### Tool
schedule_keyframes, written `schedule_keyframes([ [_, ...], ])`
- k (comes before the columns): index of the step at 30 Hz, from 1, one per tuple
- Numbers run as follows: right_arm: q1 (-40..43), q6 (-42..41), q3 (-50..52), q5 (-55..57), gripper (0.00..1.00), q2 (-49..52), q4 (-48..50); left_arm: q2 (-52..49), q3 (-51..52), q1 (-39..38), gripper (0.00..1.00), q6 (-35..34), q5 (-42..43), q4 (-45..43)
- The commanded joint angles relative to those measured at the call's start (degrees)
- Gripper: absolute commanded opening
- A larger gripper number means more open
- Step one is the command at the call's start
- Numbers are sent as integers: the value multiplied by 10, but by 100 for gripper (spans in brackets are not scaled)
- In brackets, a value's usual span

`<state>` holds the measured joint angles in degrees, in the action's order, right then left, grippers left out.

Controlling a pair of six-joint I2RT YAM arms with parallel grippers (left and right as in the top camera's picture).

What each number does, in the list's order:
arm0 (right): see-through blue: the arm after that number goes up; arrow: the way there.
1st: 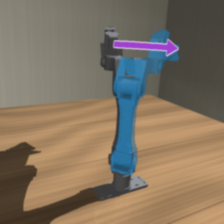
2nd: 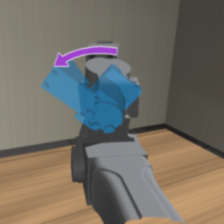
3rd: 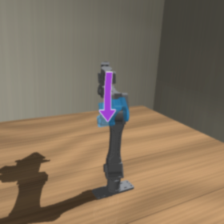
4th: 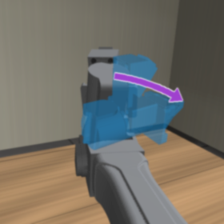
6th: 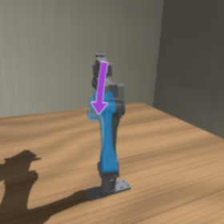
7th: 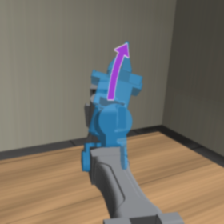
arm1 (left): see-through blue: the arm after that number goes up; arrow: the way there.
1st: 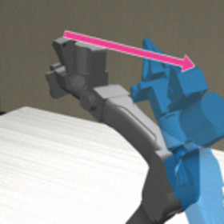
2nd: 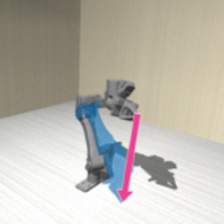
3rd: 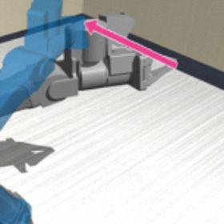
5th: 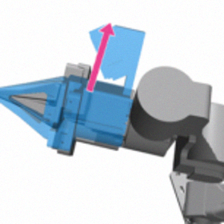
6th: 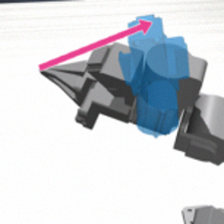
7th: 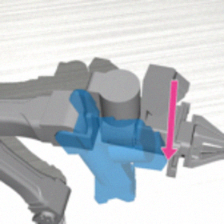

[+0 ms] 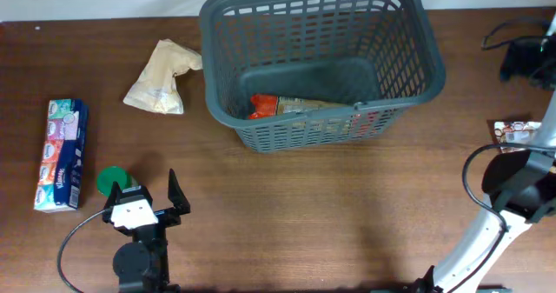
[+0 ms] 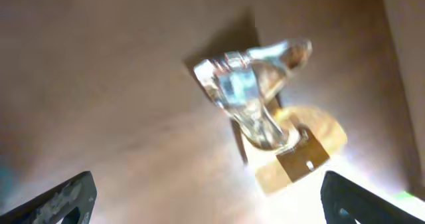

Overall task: Pack container
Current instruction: 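Open the right gripper and withdraw it toward the clear snack bag, then grasp the clear snack bag with the right gripper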

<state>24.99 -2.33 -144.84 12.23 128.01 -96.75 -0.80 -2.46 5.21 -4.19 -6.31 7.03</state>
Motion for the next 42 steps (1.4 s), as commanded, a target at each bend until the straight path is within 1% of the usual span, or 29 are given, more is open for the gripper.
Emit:
schedule_keyframes([
  [1, 37, 8, 60, 37, 100, -3, 11, 5, 6, 2, 99, -5, -6, -2],
  [6, 78, 37, 132, 35, 97, -3, 40, 5, 6, 2, 99, -5, -6, -2],
  [9, 100, 46, 174, 32, 97, -3, 64, 5, 6, 2, 99, -5, -6, -2],
  [12, 115, 67, 214, 6, 96, -3, 93, 5, 6, 2, 99, -5, -6, -2],
  [15, 124, 95, 261, -30, 96, -3, 132, 5, 6, 2, 99, -5, -6, -2],
  [23, 125, 134, 353, -47, 95, -3, 223, 5, 6, 2, 99, -5, -6, -2],
  [30, 125, 185, 387, -76, 92, -3, 281, 5, 6, 2, 99, -5, -6, -2],
  [38, 125, 195, 392, -84, 91, -3, 325, 5, 6, 2, 99, -5, -6, -2],
  [42, 125, 194, 413, -84, 88, -3, 346, 5, 6, 2, 99, -5, -6, -2],
])
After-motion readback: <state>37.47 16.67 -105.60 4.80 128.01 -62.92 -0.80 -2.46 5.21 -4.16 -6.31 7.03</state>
